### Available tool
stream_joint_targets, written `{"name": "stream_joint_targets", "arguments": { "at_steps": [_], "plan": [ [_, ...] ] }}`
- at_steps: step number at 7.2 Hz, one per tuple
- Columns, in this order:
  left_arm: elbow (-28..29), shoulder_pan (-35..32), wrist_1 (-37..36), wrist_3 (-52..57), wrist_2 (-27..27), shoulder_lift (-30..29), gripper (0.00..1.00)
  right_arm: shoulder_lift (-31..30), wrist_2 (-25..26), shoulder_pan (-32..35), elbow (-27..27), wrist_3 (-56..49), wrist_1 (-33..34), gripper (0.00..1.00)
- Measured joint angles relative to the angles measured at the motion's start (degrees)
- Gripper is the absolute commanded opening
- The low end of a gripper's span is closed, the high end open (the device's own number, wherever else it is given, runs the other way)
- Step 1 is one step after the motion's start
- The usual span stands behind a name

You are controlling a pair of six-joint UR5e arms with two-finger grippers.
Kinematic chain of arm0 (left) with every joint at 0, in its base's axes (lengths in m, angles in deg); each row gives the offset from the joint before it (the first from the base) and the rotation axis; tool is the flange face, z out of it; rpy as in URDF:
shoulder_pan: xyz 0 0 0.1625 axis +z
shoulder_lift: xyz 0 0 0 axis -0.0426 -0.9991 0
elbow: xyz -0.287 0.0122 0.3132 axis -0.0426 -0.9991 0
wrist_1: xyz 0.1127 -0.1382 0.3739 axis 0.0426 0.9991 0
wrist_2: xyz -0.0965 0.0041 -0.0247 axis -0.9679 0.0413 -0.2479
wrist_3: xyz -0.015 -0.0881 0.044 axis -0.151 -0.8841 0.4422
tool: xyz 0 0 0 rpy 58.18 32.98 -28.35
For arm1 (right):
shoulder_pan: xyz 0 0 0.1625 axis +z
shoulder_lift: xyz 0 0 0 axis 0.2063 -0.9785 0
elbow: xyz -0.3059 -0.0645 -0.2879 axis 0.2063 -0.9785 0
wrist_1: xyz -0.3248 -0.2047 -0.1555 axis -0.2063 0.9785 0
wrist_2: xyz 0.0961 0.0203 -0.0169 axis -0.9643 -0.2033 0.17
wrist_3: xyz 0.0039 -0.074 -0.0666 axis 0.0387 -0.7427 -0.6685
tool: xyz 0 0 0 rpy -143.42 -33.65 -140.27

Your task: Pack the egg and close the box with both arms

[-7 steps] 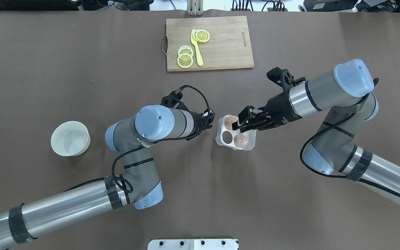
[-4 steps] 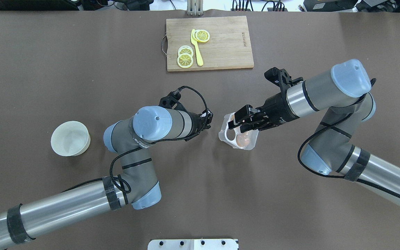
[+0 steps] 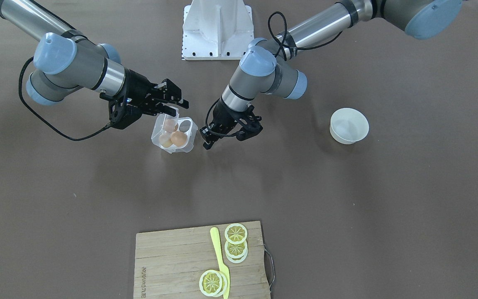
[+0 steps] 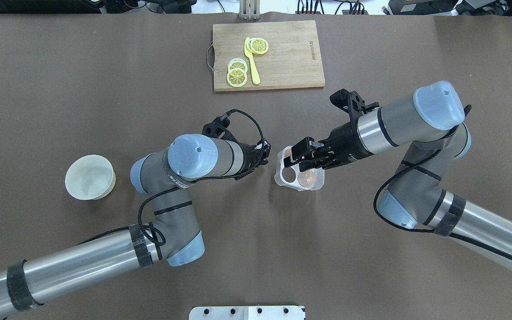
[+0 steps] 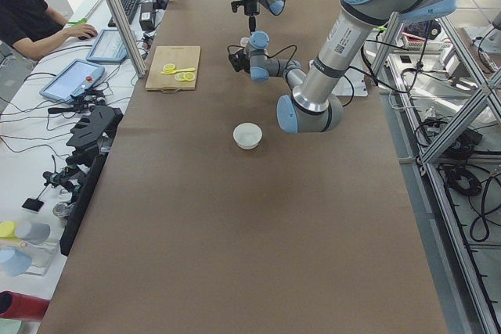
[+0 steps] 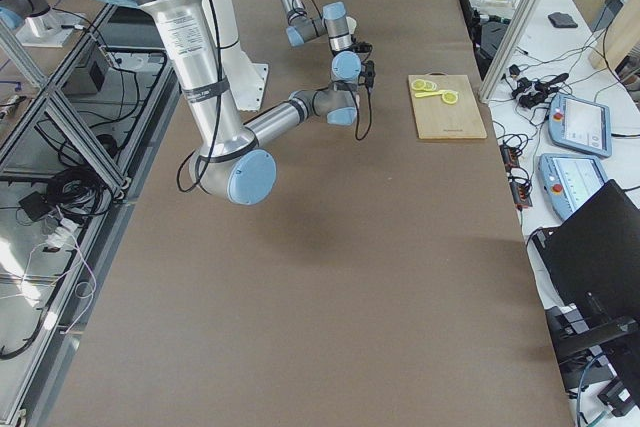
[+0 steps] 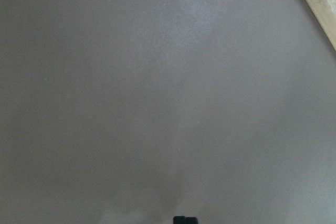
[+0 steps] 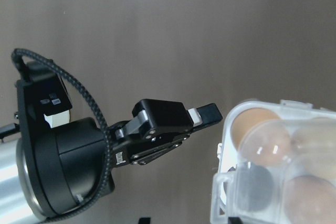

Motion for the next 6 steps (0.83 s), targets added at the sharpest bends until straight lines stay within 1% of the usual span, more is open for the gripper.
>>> {"name": "stream_joint_targets", "arguments": {
  "at_steps": [1,2,3,4,5,6],
  "plan": [
    [-1.1,-1.0,0.2,0.1,-1.9,1.0,0.00,0.3,0.9,-0.7,0.0,0.1,0.0,0.58],
    [-3.2,-2.6,0.2,0.2,-4.9,3.0,0.00,0.7,2.1,-1.6,-0.1,0.1,0.3,0.59],
    [-5.7,-5.0,0.1,0.3,-9.7,5.6,0.00,1.3,3.5,-2.7,-0.1,0.1,1.1,0.59],
    [-8.3,-7.8,0.1,0.5,-14.9,8.5,0.00,2.1,5.3,-4.2,0.0,0.4,1.9,0.64],
    [-10.5,-10.1,0.2,0.7,-18.7,10.9,0.00,3.0,7.9,-6.3,0.0,0.9,2.3,0.65],
    [-11.7,-11.3,0.2,0.8,-20.4,12.0,0.00,4.3,10.5,-8.3,0.0,1.3,3.1,0.70]
  ]
}}
